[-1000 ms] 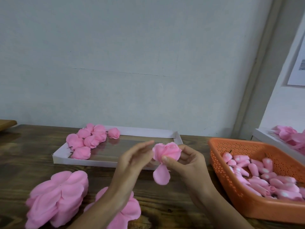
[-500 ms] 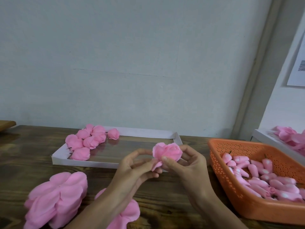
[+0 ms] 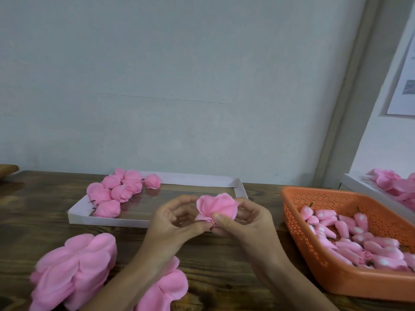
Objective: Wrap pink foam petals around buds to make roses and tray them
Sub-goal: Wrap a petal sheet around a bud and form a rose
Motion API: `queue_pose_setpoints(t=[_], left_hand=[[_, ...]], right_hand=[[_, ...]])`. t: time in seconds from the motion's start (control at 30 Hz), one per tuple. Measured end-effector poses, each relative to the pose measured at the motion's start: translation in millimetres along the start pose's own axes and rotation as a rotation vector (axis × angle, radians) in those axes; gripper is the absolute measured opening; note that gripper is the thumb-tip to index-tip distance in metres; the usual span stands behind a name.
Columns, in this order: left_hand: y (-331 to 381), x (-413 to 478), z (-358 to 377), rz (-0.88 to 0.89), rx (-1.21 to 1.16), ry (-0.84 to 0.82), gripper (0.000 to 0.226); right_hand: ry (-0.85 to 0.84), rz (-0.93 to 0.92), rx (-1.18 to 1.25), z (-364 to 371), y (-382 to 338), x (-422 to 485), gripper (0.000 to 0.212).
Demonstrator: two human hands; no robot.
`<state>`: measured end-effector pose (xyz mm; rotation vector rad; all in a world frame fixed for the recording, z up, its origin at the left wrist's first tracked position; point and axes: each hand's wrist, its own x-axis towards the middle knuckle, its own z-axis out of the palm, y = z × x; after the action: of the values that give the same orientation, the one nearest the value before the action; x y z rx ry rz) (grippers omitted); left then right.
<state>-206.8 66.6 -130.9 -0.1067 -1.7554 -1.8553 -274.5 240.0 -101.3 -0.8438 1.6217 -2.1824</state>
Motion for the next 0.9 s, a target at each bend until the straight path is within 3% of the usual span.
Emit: queue_pose_setpoints(t=[0.1,0.2,0.27,0.37,0.47,0.57,0.73,0.9], left_hand=[[2,2,-2,-0.005,0.071,-0.064,0.069],[4,-1,1,-0.145,-0.001,-0.219,0.073],[4,-7,4,-0.189,0.057,-0.286,0.06],[-5,-17,3,-0.224,0.205,-0.199,0.05],[0,-13,9,-0.254,0.076,-0.14,0.016],[2,-13,12,-0.223,-0.089,-0.257,0.055],[3,-12,23,-0.221,-0.355,-0.17,0.053],[5,-8,22,-0.275,-0.567,-0.034,0.07]], right_hand=[[-0.09,0.041,0.022,0,-2,-1,0.036],[-0.159,0.014,-0.023,2,1,-3,0.027],[-0.151,-0.041,-0.137,4,5,-3,0.019],[-0.148,-0.057,-0.251,6,5,-2,0.021],[-0.106,-0.072,-0.373,6,6,-3,0.03],[-0.047,-0.12,-0.37,9,11,-5,0.035],[-0.081,-0.156,-0.238,11,14,-6,0.025],[-0.102,-0.115,-0.15,13,13,-6,0.015]])
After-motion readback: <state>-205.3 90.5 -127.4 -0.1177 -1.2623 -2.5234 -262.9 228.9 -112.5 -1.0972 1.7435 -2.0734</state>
